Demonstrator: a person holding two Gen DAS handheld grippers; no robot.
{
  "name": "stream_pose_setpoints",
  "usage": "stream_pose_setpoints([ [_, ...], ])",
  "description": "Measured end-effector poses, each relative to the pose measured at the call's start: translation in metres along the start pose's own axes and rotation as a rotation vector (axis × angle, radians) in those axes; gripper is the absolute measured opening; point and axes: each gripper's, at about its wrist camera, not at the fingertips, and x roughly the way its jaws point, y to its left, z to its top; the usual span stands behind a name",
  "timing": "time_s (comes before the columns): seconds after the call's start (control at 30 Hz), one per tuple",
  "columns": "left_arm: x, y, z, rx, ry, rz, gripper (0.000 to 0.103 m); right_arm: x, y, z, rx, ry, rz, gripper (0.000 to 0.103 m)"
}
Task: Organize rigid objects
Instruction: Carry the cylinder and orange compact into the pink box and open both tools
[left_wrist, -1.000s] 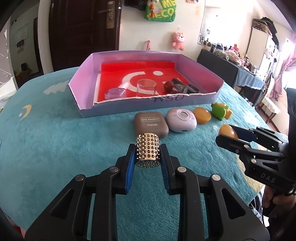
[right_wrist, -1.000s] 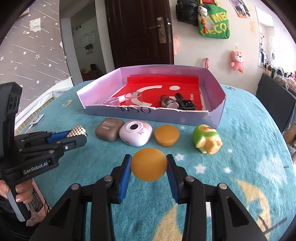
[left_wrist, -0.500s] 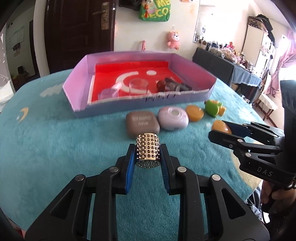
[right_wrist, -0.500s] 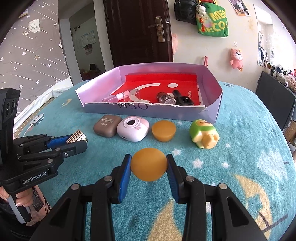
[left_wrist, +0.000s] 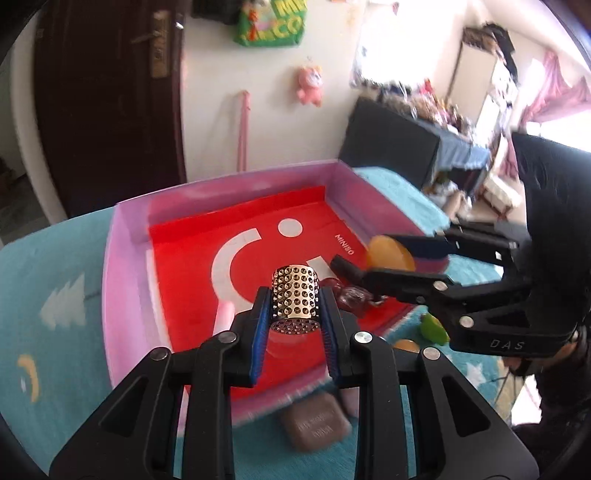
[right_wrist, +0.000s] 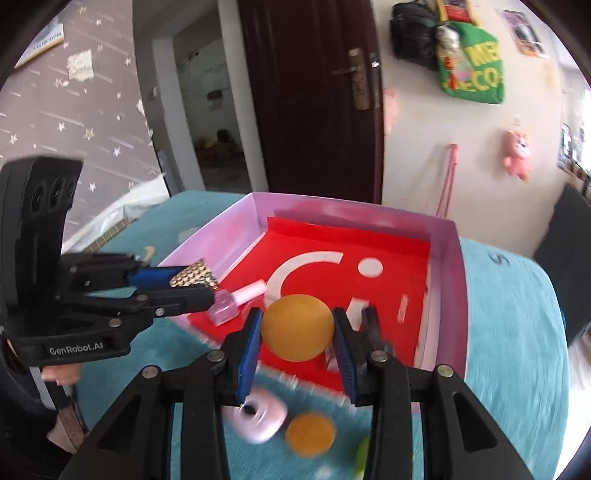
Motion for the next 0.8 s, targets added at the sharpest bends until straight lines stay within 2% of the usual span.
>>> stream_pose_setpoints([
  [0.2, 0.047, 0.016, 0.018, 0.027, 0.122, -0.012, 0.024, 0.052, -0.014, 0.03, -0.065, 0.124, 0.022, 0.04],
  [0.43, 0.083, 0.023, 0.026, 0.073, 0.22, -0.025, 0.024, 0.092, -0.029, 0.04, -0.094, 0.237, 0.016, 0.04],
  [0.8, 0.11, 0.028, 0.028, 0.081, 0.287, -0.034, 0.024, 0.124, -0.036, 0.035, -0.128, 0.349, 0.025, 0.04],
])
